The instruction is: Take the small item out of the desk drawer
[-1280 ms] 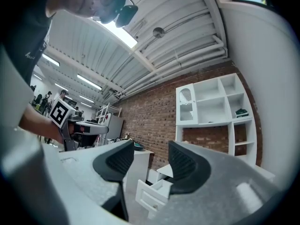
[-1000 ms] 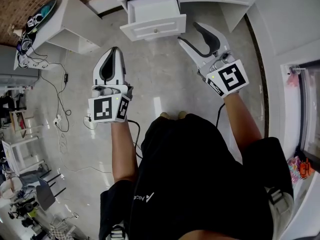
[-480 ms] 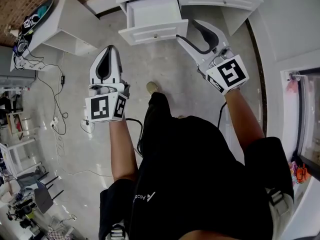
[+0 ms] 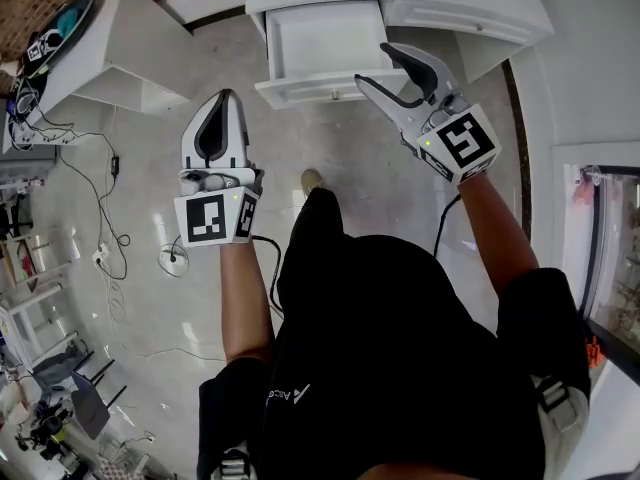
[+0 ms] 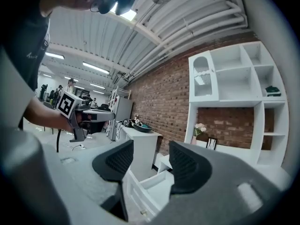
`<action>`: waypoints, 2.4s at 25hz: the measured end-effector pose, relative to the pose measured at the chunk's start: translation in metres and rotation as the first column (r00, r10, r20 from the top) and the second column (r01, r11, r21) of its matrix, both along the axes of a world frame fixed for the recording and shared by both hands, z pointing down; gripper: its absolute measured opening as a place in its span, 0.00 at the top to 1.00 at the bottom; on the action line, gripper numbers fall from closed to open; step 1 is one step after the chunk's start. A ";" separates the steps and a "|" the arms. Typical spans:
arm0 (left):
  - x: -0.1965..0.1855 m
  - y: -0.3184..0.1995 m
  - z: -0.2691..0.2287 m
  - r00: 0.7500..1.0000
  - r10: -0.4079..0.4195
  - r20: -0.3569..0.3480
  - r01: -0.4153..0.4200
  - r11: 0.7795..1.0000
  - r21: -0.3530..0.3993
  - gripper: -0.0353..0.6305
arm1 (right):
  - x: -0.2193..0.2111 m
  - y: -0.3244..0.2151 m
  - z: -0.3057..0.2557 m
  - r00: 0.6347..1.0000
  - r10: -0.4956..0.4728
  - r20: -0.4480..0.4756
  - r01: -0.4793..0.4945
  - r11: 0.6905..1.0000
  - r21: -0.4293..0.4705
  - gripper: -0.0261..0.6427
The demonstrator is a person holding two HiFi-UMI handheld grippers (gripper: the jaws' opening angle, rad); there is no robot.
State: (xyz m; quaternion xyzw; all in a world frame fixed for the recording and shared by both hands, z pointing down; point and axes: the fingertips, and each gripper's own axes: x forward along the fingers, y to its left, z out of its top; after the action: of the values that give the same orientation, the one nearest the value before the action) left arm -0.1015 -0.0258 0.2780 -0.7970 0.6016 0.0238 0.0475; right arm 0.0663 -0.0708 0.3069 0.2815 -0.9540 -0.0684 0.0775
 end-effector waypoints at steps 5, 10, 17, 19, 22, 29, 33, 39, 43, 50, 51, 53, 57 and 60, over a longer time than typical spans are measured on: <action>-0.063 -0.060 0.016 0.999 0.033 -0.007 -0.033 0.999 -0.013 0.95 | -0.066 -0.061 0.023 0.997 -0.016 -0.080 0.012 0.999 -0.053 0.62; -0.110 -0.114 0.032 0.998 0.057 -0.027 -0.057 0.998 -0.024 0.95 | -0.118 -0.111 0.057 0.984 -0.052 -0.168 0.025 0.987 -0.162 0.62; -0.133 -0.149 0.076 0.994 0.094 -0.047 -0.096 0.994 -0.042 0.95 | -0.155 -0.148 0.150 0.927 -0.176 -0.333 0.046 0.930 -0.364 0.62; -0.137 -0.157 0.082 0.994 0.095 -0.053 -0.097 0.994 -0.041 0.95 | -0.163 -0.154 0.172 0.904 -0.211 -0.373 0.049 0.915 -0.400 0.62; -0.145 -0.175 0.089 0.993 0.096 -0.063 -0.099 0.994 -0.051 0.95 | -0.179 -0.169 0.197 0.869 -0.257 -0.423 0.054 0.899 -0.435 0.62; -0.156 -0.212 0.127 0.996 0.076 -0.054 -0.082 0.989 -0.121 0.95 | -0.201 -0.190 0.262 0.779 -0.367 -0.509 0.072 0.858 -0.509 0.62; -0.161 -0.229 0.144 0.995 0.056 -0.078 -0.066 0.989 -0.131 0.95 | -0.206 -0.196 0.305 0.719 -0.442 -0.537 0.074 0.816 -0.574 0.62; -0.167 -0.251 0.168 0.997 0.032 -0.065 -0.043 0.984 -0.173 0.95 | -0.207 -0.204 0.365 0.622 -0.549 -0.559 0.066 0.748 -0.661 0.62; -0.173 -0.262 0.182 0.999 0.015 -0.042 -0.023 0.979 -0.201 0.95 | -0.206 -0.204 0.401 0.557 -0.607 -0.567 0.048 0.705 -0.708 0.62; -0.182 -0.274 0.205 0.999 -0.027 -0.038 0.017 0.971 -0.238 0.95 | -0.208 -0.199 0.451 0.467 -0.668 -0.580 0.015 0.661 -0.750 0.62; -0.184 -0.276 0.207 0.999 -0.030 -0.039 0.020 0.970 -0.241 0.95 | -0.208 -0.199 0.456 0.459 -0.670 -0.584 0.004 0.659 -0.752 0.62; -0.185 -0.278 0.210 0.998 -0.037 -0.042 0.025 0.969 -0.248 0.95 | -0.208 -0.196 0.464 0.442 -0.676 -0.590 -0.012 0.653 -0.757 0.62; -0.186 -0.278 0.213 0.998 -0.047 -0.042 0.035 0.967 -0.253 0.95 | -0.208 -0.188 0.481 0.421 -0.684 -0.596 -0.032 0.645 -0.763 0.63; -0.189 -0.276 0.214 0.998 -0.056 -0.037 0.045 0.966 -0.255 0.95 | -0.209 -0.187 0.489 0.415 -0.678 -0.606 -0.040 0.652 -0.757 0.63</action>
State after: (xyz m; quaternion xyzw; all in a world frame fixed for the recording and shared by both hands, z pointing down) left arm -0.2910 -0.3018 0.4922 -0.7803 0.6206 -0.0373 -0.0674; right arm -0.1424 -0.2582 0.7963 -0.0485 -0.7701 0.1350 0.6216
